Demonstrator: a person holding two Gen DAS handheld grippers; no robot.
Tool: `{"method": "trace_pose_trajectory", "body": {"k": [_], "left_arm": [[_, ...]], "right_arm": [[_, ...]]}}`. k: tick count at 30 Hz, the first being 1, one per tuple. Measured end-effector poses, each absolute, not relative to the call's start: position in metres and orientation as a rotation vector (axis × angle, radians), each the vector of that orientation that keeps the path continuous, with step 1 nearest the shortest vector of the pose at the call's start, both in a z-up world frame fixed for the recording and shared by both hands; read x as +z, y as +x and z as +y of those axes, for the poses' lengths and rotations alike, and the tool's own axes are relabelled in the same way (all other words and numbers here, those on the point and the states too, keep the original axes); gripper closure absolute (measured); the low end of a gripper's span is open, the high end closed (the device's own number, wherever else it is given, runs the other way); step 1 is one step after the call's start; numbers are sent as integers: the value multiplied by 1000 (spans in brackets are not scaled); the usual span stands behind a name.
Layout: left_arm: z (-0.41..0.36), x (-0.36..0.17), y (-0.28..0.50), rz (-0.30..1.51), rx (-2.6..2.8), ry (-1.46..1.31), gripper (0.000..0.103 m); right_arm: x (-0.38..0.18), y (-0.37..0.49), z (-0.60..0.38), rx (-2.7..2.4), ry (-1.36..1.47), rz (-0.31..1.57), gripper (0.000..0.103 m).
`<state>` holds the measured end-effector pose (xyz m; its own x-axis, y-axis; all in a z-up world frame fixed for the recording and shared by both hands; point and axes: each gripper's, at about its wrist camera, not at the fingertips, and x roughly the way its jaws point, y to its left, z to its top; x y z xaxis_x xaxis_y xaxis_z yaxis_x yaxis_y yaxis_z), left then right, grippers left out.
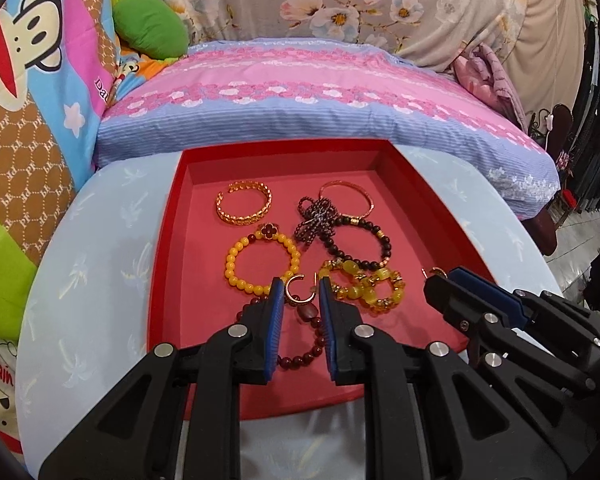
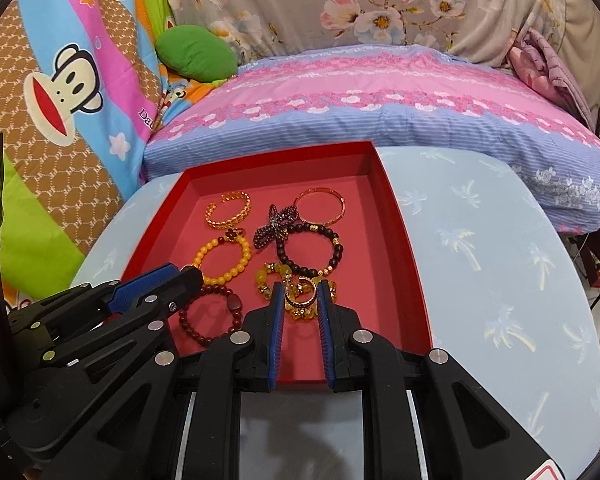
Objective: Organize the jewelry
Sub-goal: 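Carry both gold hoop earrings over the red box with both tools, then lower both hoop earrings into the red box and open both tools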
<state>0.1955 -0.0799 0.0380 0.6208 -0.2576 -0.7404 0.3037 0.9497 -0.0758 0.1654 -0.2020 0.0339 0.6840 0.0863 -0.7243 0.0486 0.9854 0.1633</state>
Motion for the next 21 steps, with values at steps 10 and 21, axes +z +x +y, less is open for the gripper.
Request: {"method": "trace_pose_trajectory", "body": {"k": [10,21], "left_arm": [[-80,18,211,878,-311,66,85],[-77,11,216,886,-292,72,85]], "right_arm": [[13,178,-202,19,187,862,87],[8,183,-197,7,160,868,87]]}}
